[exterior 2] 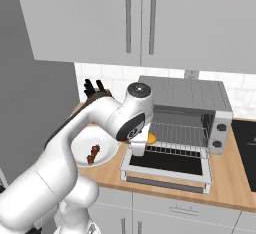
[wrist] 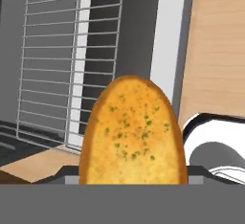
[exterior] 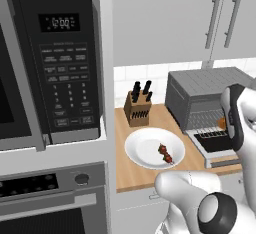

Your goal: Pick up the kebab skewer and baguette bread, and place them inside the toaster oven. Close the toaster oven door and start by setting the timer.

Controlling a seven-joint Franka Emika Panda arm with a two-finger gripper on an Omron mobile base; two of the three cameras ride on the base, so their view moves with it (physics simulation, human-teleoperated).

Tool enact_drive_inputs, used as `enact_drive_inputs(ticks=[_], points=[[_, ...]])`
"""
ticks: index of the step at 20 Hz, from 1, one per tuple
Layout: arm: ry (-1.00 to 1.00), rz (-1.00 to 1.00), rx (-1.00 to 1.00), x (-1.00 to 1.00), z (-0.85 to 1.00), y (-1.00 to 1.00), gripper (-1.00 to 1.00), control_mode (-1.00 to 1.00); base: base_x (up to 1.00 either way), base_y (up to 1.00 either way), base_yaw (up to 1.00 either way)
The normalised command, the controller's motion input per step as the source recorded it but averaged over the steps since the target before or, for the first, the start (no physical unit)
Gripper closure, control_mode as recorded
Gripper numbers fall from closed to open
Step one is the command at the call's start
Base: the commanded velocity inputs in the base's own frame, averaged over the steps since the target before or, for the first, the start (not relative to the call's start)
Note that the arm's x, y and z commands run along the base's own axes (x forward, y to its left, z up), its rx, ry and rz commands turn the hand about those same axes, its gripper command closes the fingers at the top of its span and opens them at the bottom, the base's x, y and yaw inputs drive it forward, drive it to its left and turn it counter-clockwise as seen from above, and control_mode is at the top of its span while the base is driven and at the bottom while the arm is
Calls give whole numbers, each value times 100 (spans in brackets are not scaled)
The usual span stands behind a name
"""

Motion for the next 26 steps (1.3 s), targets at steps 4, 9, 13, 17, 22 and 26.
enact_drive_inputs(ticks=[4, 9, 13, 17, 22, 26], points=[[-3, -16, 0, 27, 10, -58, 100, -100, 0, 0, 0], [-4, -10, 0, 33, 0, -28, 100, -100, 0, 0, 0], [-9, -5, 0, 19, -4, -23, 100, -100, 0, 0, 0], [-15, 0, 0, 4, -24, -27, 100, -100, 0, 0, 0], [-15, 8, -6, 2, -20, -9, 100, -100, 0, 0, 0], [-2, -3, 0, 20, 6, 0, 100, -100, 0, 0, 0]])
